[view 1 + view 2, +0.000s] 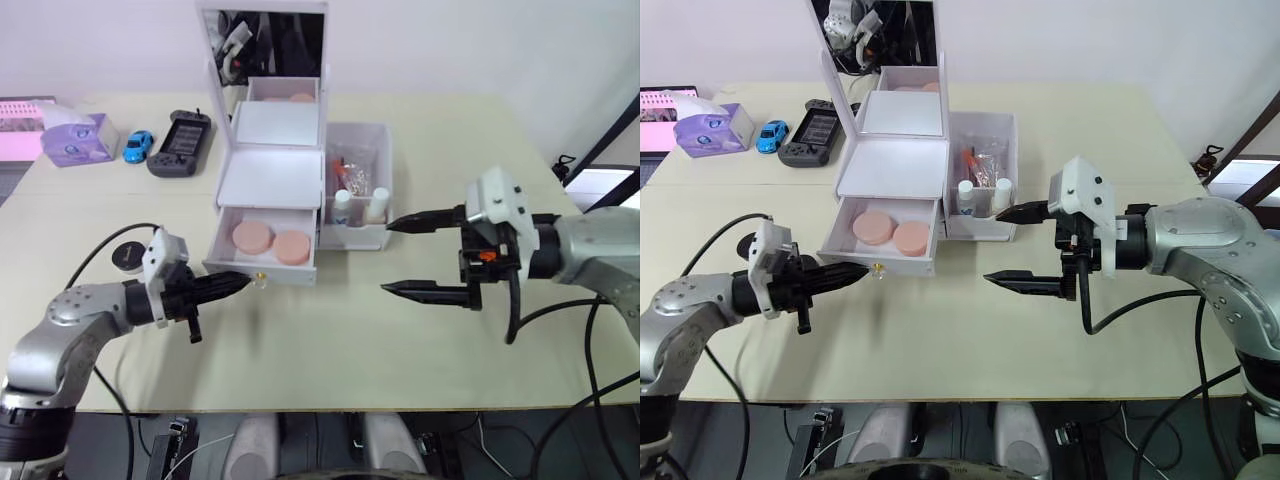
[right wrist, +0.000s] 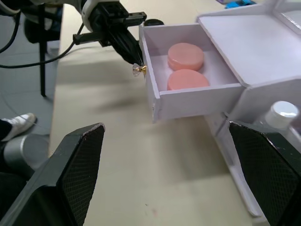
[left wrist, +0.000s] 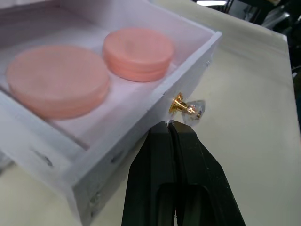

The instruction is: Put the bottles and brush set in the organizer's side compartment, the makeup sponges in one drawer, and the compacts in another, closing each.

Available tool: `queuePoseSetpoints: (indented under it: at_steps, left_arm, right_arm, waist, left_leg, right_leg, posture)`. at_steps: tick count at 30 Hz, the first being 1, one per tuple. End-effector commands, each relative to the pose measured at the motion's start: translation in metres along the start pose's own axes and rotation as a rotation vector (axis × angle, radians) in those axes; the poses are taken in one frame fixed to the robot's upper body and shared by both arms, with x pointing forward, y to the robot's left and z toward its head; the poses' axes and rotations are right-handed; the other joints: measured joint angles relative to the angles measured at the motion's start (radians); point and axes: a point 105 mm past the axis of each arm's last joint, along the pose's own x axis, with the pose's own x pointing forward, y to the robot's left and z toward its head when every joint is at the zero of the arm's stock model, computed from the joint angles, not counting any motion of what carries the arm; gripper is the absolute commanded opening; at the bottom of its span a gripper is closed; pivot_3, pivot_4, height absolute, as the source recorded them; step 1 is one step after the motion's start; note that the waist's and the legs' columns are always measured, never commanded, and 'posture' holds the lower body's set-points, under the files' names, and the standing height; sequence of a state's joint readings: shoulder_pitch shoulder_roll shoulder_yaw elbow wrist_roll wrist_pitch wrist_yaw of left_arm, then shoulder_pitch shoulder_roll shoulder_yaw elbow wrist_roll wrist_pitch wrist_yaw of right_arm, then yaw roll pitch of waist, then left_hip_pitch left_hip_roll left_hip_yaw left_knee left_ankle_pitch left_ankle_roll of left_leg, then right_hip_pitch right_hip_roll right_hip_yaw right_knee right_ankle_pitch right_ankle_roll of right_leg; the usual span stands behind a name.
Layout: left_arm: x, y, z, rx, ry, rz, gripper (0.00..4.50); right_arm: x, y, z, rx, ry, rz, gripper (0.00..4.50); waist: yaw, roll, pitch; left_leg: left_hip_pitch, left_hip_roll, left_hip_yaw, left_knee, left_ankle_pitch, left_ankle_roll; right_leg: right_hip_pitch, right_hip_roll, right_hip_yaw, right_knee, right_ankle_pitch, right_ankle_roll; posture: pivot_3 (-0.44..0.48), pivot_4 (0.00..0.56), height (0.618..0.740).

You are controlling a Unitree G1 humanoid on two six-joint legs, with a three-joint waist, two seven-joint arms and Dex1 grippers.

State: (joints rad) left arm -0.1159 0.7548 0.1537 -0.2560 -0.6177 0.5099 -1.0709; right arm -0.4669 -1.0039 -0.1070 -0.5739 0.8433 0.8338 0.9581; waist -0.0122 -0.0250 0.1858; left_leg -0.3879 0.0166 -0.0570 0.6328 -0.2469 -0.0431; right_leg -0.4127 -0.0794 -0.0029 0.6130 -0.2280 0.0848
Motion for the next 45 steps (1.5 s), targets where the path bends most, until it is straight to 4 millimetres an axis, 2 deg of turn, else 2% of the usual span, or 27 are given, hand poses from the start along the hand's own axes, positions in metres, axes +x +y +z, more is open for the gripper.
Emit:
queuePoseSetpoints:
  at_steps: [1, 6, 11, 15, 23, 36, 45]
  left_arm:
    - [0.006, 0.006, 0.01, 0.06, -0.018, -0.002, 0.06]
    - [0.007, 0.023, 0.02, 0.112, -0.012, 0.024, 0.06]
    - [0.019, 0.031, 0.03, 0.149, -0.029, -0.002, 0.06]
    - [0.025, 0.04, 0.034, 0.168, -0.037, 0.008, 0.06]
    - [0.032, 0.058, 0.033, 0.192, -0.026, 0.044, 0.06]
    - [0.045, 0.073, 0.043, 0.23, -0.078, 0.083, 0.06]
    - [0.049, 0.069, 0.041, 0.209, -0.098, 0.094, 0.06]
  right_arm:
    - [-0.008, -0.004, 0.006, -0.045, 0.003, -0.04, 4.5]
    - [-0.01, -0.007, 0.008, -0.052, 0.008, -0.062, 4.5]
    - [-0.01, -0.007, 0.006, -0.073, 0.018, -0.072, 4.5]
    - [-0.014, -0.004, 0.009, -0.032, 0.015, -0.031, 4.5]
    - [-0.016, -0.007, 0.013, -0.047, 0.01, -0.065, 4.5]
    - [-0.012, -0.012, 0.019, -0.078, -0.022, -0.135, 4.5]
    - [-0.011, -0.012, 0.018, -0.077, -0.022, -0.15, 4.5]
  waist:
    - [0.001, 0.0, 0.0]
    - [0.002, 0.0, 0.0]
    - [0.002, 0.0, 0.0]
    - [0.002, 0.0, 0.0]
    - [0.001, 0.0, 0.0]
    - [0.002, 0.0, 0.0]
    - [0.006, 0.0, 0.0]
  left_leg:
    - [0.0, 0.0, 0.0, 0.0, 0.0, 0.0]
    - [0.0, 0.0, -0.001, -0.001, 0.0, 0.0]
    - [0.0, 0.0, -0.001, 0.0, 0.0, 0.0]
    - [0.0, 0.0, -0.001, 0.0, 0.0, 0.0]
    - [0.0, 0.0, -0.001, -0.001, 0.0, 0.0]
    - [0.0, 0.0, -0.001, 0.0, 0.0, 0.0]
    - [0.0, 0.0, -0.002, 0.003, 0.0, 0.0]
  right_leg:
    - [0.0, 0.0, 0.0, 0.0, 0.0, 0.0]
    - [0.0, 0.001, 0.0, 0.001, 0.0, 0.0]
    - [0.0, 0.001, 0.0, 0.001, 0.0, 0.0]
    - [0.0, 0.001, 0.0, 0.001, 0.0, 0.001]
    - [0.0, 0.001, 0.0, 0.001, 0.0, 0.001]
    - [0.0, 0.001, 0.0, 0.001, 0.0, 0.001]
    - [0.002, 0.001, 0.0, 0.001, 0.002, 0.004]
  posture:
    - [0.0, 0.15, 0.74]
    - [0.0, 0.15, 0.74]
    - [0.0, 0.15, 0.74]
    - [0.0, 0.15, 0.74]
    - [0.0, 0.15, 0.74]
    - [0.0, 0.15, 0.74]
    - [0.0, 0.15, 0.74]
